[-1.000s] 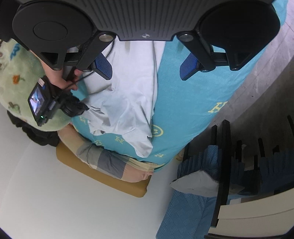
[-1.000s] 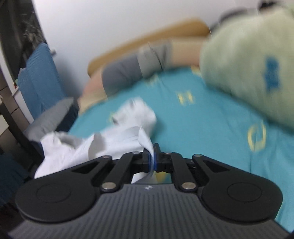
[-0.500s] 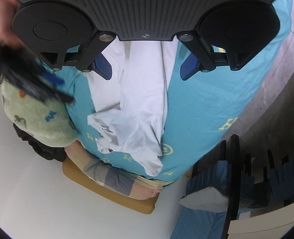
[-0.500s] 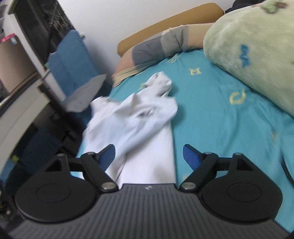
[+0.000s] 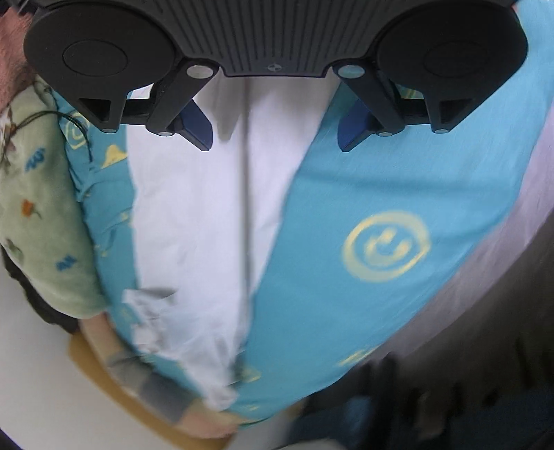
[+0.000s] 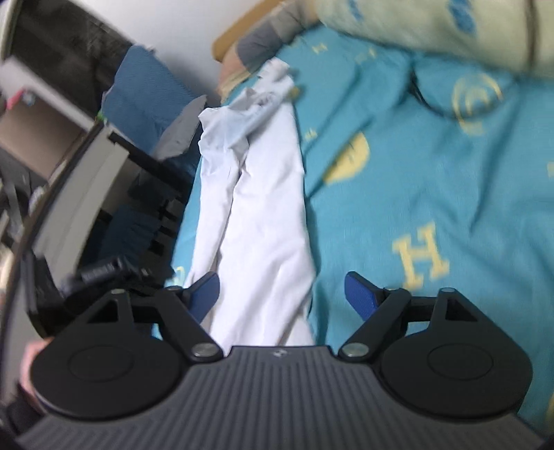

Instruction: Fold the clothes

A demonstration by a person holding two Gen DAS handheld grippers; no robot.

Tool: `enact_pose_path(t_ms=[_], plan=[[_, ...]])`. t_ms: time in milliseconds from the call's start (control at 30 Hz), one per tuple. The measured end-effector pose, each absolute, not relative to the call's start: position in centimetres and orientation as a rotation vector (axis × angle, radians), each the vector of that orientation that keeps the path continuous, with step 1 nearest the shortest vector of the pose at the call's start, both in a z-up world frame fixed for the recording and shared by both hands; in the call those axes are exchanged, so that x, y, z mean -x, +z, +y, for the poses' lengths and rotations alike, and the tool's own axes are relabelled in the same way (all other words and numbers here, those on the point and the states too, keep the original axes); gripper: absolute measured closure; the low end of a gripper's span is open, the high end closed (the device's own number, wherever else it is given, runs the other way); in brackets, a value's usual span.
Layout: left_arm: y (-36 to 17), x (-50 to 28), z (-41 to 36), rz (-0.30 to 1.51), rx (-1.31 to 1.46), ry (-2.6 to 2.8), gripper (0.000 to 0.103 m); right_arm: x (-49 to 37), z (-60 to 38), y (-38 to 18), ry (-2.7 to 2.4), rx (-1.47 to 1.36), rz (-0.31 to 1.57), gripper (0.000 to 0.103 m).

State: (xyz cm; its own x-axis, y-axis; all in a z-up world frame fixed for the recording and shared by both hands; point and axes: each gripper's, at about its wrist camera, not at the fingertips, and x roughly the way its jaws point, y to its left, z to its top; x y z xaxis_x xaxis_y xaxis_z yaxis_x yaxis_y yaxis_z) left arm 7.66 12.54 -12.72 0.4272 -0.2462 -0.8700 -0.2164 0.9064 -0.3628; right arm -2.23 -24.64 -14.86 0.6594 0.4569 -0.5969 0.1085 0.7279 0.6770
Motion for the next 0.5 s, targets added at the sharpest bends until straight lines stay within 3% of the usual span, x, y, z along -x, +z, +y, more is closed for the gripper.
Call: enact_pose_path(t_ms=[367, 433, 500], plan=[[-16.3, -5.2, 12.5, 1.385, 0.467, 0.079, 0.026, 2.6, -22.7, -19.5, 0.283, -0.886, 1.106, 0.024], [-16.4, -4.9, 12.2, 1.411, 0.467, 0.068, 0.027, 2.6, -22.1, -19.6, 0.3, -0.864, 1.129, 0.041], [-16.3, -4.5, 11.7, 1.431, 0.43, 0.063, 0.037, 2.7, -21.5, -19.7, 0.318, -0.842, 1.152, 0.052]])
